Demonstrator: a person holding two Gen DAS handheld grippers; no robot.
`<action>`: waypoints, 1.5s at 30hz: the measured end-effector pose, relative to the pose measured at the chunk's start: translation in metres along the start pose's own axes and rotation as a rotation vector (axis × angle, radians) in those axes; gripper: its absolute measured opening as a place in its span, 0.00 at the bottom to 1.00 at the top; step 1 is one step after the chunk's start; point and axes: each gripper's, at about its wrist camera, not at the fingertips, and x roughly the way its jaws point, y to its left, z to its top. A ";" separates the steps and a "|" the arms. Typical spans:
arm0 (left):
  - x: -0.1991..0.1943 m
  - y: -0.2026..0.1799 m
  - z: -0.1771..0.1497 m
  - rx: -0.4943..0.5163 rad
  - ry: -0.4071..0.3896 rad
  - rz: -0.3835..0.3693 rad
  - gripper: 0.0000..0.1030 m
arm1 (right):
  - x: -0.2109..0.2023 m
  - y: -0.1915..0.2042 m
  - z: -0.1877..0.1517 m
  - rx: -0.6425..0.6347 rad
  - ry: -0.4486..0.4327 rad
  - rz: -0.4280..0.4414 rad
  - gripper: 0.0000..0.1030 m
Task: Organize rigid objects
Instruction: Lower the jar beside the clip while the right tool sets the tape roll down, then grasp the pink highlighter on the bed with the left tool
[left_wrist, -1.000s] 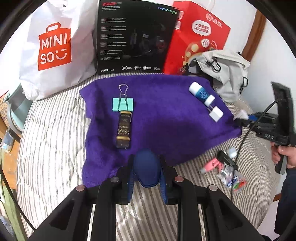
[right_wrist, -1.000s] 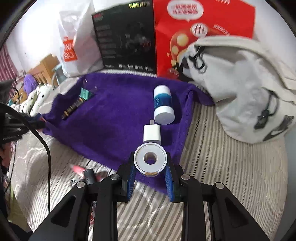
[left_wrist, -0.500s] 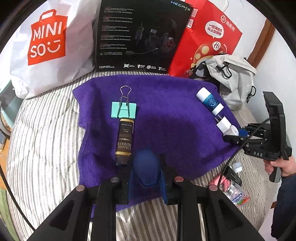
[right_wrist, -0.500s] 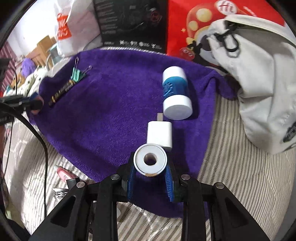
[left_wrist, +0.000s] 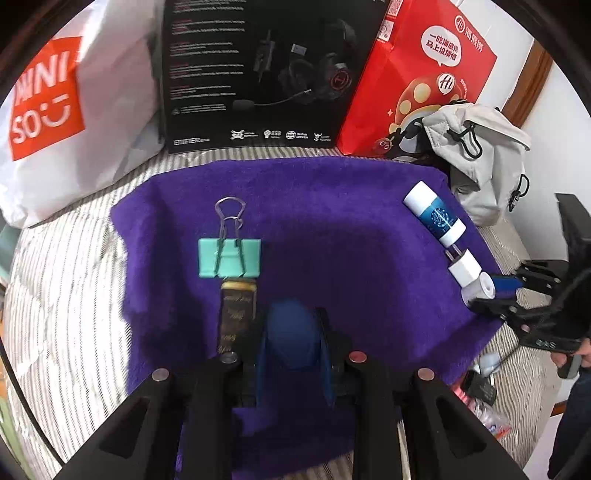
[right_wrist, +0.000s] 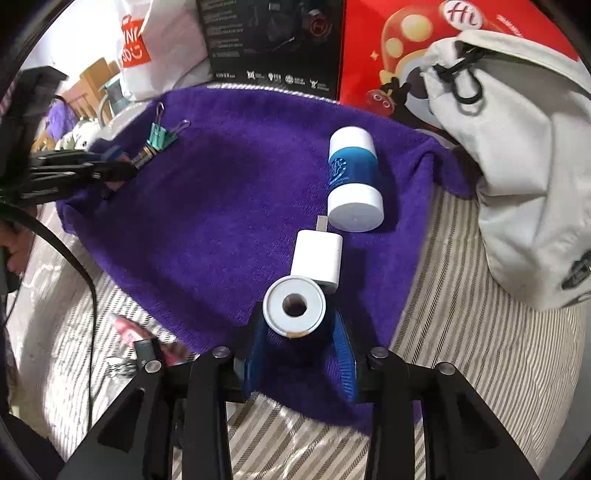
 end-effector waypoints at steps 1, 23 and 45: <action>0.003 -0.001 0.002 0.003 0.001 0.005 0.21 | -0.004 -0.001 -0.002 0.009 -0.006 0.006 0.34; 0.020 -0.031 -0.010 0.112 0.049 0.118 0.46 | -0.081 -0.006 -0.098 0.180 -0.082 -0.023 0.52; -0.023 -0.117 -0.087 0.368 0.053 0.121 0.50 | -0.101 0.023 -0.145 0.186 -0.102 0.009 0.53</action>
